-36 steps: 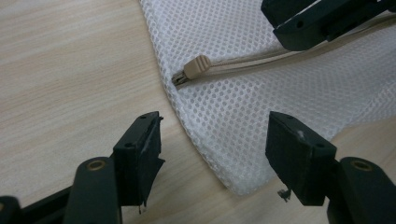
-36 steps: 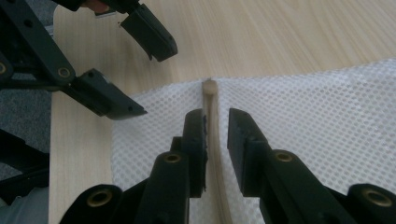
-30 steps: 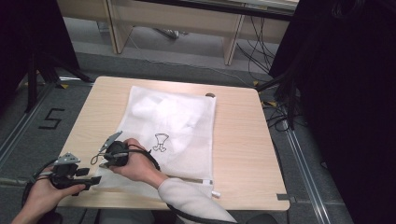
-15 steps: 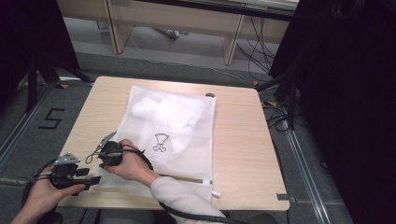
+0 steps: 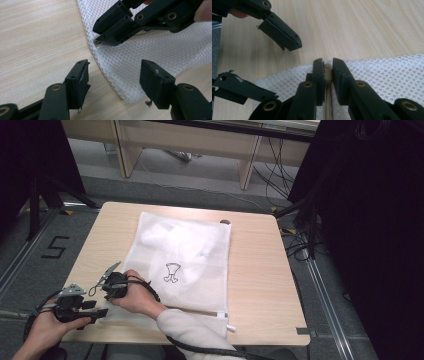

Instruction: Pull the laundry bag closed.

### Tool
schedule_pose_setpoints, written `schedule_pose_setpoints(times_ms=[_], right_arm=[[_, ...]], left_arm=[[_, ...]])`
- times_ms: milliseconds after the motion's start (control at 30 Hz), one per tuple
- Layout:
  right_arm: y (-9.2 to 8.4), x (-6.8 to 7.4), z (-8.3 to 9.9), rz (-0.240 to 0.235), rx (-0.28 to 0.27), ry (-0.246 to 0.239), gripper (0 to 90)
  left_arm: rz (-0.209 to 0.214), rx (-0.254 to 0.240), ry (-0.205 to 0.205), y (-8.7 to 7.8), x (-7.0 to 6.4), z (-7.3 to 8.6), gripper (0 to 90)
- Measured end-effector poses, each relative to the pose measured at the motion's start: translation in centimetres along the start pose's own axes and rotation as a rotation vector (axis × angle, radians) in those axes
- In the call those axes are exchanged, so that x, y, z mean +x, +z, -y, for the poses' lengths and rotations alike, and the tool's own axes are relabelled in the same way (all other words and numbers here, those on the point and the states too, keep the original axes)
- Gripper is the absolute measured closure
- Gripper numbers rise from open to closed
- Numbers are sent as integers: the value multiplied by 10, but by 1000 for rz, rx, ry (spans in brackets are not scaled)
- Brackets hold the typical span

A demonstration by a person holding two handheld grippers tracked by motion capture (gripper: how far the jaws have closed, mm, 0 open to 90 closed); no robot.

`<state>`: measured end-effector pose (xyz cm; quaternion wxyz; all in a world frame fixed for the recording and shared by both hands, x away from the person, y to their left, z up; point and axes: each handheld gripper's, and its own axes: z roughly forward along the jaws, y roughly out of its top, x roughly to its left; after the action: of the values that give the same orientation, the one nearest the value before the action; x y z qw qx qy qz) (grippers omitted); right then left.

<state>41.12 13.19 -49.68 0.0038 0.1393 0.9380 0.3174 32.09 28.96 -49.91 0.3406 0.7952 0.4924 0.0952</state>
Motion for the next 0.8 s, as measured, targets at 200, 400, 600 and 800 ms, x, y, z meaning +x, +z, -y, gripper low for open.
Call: schedule_pose_setpoints(times_ms=[200,400,600,800], right_arm=[[-3,1,1,3,-22,-20,822],[-13,4,1,2,-47,-23,822],[-25,6,1,12,-58,-33,823],[-34,8,-2,16,-74,-48,823]], left_arm=[[6,-15,-10,2,-1,0,419],[19,-23,-29,3,-1,-1,444],[56,-37,-57,3,1,-3,497],[95,-45,-78,8,-1,-7,536]])
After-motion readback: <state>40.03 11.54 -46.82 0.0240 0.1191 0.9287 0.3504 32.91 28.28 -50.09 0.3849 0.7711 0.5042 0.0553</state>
